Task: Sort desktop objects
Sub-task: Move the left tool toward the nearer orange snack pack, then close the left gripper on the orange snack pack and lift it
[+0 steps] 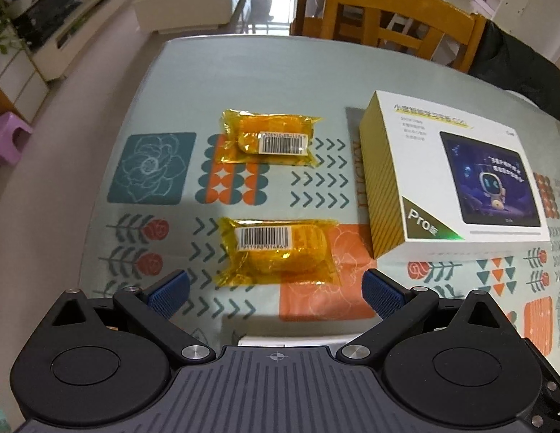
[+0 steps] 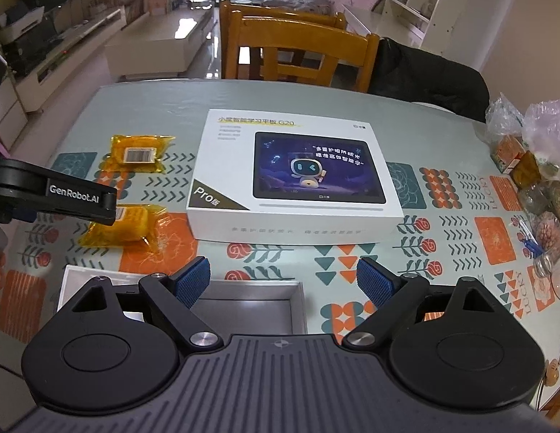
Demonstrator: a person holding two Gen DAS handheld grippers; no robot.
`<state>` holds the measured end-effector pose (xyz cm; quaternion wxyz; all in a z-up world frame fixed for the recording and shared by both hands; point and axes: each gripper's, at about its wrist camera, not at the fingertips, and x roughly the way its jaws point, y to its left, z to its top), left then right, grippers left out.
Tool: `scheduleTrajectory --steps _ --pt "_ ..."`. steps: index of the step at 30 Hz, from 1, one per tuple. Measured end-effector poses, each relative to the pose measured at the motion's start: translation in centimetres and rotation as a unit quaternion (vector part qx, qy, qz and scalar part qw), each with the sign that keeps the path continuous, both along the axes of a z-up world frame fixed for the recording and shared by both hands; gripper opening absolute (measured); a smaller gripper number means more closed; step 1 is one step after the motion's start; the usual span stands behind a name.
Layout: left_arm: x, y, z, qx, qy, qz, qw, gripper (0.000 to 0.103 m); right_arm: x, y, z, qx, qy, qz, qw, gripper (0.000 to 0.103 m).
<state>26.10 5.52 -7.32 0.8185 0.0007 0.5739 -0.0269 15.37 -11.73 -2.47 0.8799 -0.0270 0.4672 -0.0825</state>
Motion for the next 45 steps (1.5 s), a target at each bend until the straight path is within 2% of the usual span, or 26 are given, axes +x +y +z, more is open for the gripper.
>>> scheduleTrajectory --steps 6,11,29,33,34,35,36,38,45 --pt "2.2 -0.7 -2.7 0.019 0.01 0.002 0.9998 0.103 1.9 0.6 -0.5 -0.006 0.005 0.008 1.0 0.103" --pt "3.8 -0.7 -5.2 0.013 0.03 0.009 0.9994 0.103 2.9 1.3 -1.1 -0.014 0.016 0.02 1.0 0.103" --pt "6.1 -1.5 -10.3 0.031 0.07 0.005 0.997 0.103 4.1 2.1 -3.0 -0.011 0.046 0.029 0.998 0.103" --pt "6.2 -1.4 -10.4 0.031 0.065 0.006 0.9974 0.102 4.0 1.8 -3.1 -0.008 0.047 0.025 0.999 0.103" --pt "6.1 -1.5 -10.3 0.033 0.06 0.004 0.9976 0.099 3.9 1.7 -3.1 -0.007 0.046 0.024 0.999 0.103" --pt "5.9 -1.5 -10.0 0.032 0.054 0.003 0.998 0.089 3.9 1.6 -3.1 -0.007 0.046 0.023 0.999 0.103" --pt "5.7 -1.5 -9.7 0.034 0.049 0.002 0.9982 0.083 3.9 1.6 -3.0 -0.006 0.045 0.022 0.999 0.103" --pt "5.3 -1.7 -9.1 0.044 0.039 -0.002 0.9983 0.076 3.7 1.5 -2.9 -0.004 0.043 0.021 0.999 0.103" --pt "3.3 -1.3 -5.4 0.03 0.01 -0.001 0.9995 0.072 2.9 1.0 -2.1 0.005 0.027 0.019 0.999 0.103"
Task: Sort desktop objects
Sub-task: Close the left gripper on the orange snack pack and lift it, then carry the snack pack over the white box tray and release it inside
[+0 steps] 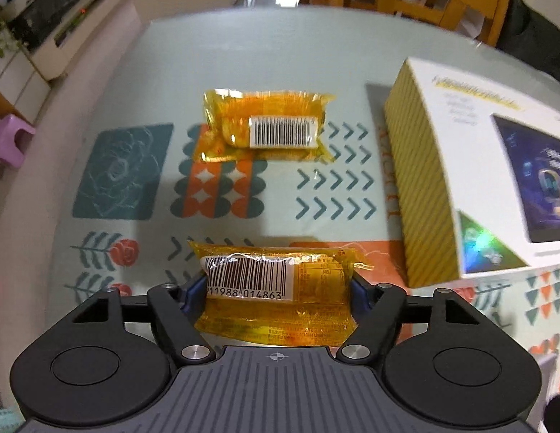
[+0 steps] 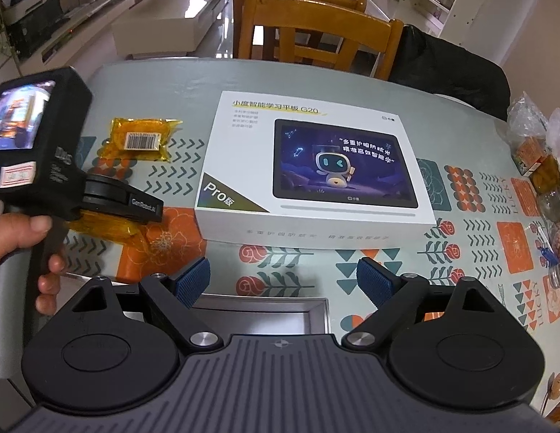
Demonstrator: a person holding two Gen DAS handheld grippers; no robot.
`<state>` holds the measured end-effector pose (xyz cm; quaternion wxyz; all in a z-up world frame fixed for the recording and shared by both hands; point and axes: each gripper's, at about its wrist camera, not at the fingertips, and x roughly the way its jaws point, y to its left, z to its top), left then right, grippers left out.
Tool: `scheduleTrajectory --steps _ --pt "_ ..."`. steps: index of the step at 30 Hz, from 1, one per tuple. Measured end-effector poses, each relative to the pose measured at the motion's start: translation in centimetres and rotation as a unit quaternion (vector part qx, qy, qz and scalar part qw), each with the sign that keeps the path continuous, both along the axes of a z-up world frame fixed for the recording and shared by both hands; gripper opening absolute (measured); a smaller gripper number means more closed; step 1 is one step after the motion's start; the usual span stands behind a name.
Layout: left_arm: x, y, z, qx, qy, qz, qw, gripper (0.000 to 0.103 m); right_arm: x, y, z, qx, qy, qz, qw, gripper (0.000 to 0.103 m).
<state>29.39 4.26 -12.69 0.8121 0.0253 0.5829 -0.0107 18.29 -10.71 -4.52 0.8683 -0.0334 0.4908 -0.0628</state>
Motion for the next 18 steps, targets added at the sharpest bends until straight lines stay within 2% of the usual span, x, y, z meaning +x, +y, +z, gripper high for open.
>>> scheduleTrajectory --steps 10,18 --pt "-3.6 0.3 6.1 -0.017 -0.044 0.012 0.9988 0.072 -2.5 -0.6 2.1 0.022 -0.037 0.007 0.999 0.103" --pt "-8.0 -0.2 8.7 -0.011 -0.065 0.014 0.9977 0.072 -5.4 -1.3 3.5 0.038 -0.06 0.011 0.997 0.103"
